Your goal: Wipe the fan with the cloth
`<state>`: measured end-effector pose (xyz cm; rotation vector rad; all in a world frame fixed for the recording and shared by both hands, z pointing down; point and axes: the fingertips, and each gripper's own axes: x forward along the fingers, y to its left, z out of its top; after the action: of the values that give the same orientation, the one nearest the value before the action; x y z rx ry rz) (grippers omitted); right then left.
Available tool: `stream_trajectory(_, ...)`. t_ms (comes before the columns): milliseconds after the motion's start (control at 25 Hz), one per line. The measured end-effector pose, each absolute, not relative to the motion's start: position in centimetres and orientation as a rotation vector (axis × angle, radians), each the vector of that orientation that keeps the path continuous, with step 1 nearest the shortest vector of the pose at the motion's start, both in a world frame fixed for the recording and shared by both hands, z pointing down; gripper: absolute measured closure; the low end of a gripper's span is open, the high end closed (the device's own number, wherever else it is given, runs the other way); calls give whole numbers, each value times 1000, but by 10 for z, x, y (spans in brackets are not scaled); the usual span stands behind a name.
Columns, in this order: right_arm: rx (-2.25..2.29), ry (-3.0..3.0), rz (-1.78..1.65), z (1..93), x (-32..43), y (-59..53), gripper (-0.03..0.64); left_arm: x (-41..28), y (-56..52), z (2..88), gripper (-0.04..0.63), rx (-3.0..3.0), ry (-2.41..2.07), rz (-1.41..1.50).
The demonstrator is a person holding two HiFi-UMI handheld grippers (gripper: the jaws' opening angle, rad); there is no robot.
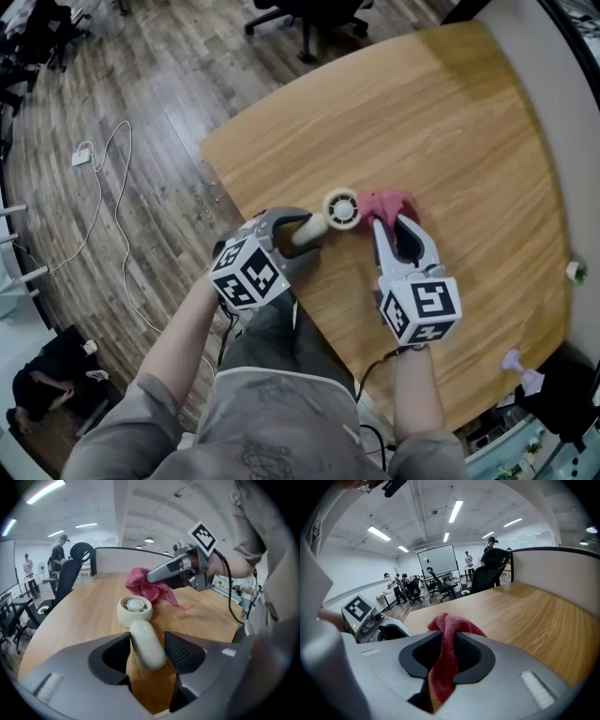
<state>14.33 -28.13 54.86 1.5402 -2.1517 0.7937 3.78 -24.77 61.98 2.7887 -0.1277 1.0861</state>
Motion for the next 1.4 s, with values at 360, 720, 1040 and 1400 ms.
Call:
stream_trajectory(360,1484,-2142,841,573,111,-289,532,25,-242,620,373,2885,26,1081)
stream_trajectory(720,1462,-2145,779,566,87,-287,532,26,-242,620,374,2885,37,1077)
stream_trajectory(1040,1136,-2290,899,575,11,-271,532,26,-244,620,380,2884,23,1072)
stream_trajectory(1400,887,-2286,954,578,7,-253,532,24,-244,619,383,2931,-7,1062)
